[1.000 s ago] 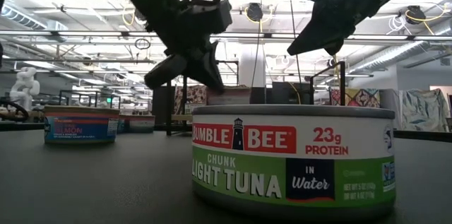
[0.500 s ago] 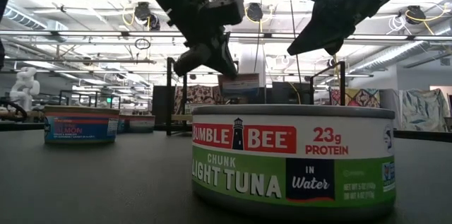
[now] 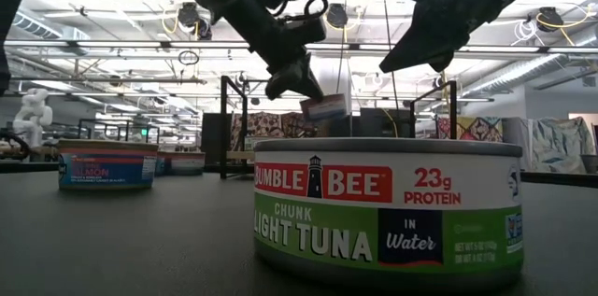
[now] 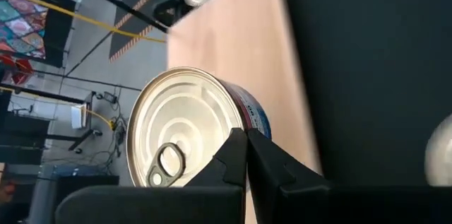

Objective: Stack canned seafood by type on shelf
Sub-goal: Put the center blue tuna can on the shelf

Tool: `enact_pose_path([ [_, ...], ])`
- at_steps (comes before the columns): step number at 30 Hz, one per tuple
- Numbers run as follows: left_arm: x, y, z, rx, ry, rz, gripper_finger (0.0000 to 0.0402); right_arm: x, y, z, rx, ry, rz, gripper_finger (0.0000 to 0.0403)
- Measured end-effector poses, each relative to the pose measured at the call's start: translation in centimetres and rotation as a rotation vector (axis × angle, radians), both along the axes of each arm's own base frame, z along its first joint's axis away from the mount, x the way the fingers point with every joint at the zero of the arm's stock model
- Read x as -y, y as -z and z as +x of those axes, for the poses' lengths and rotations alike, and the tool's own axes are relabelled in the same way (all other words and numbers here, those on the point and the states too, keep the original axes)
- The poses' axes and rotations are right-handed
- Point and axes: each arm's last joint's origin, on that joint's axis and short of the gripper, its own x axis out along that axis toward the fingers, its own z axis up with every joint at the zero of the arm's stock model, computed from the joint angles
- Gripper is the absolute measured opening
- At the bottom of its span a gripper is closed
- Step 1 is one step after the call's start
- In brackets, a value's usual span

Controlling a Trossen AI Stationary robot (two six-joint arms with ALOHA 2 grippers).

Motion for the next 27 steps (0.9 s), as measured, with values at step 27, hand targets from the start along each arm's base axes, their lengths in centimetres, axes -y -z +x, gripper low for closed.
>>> enact_pose_path([
  [27,-8.3,3.7,1.9,-0.076,-0.08,-0.052,0.0004,0.8,0.1,0.1,-0.011,0.022,-0.024,0.0],
])
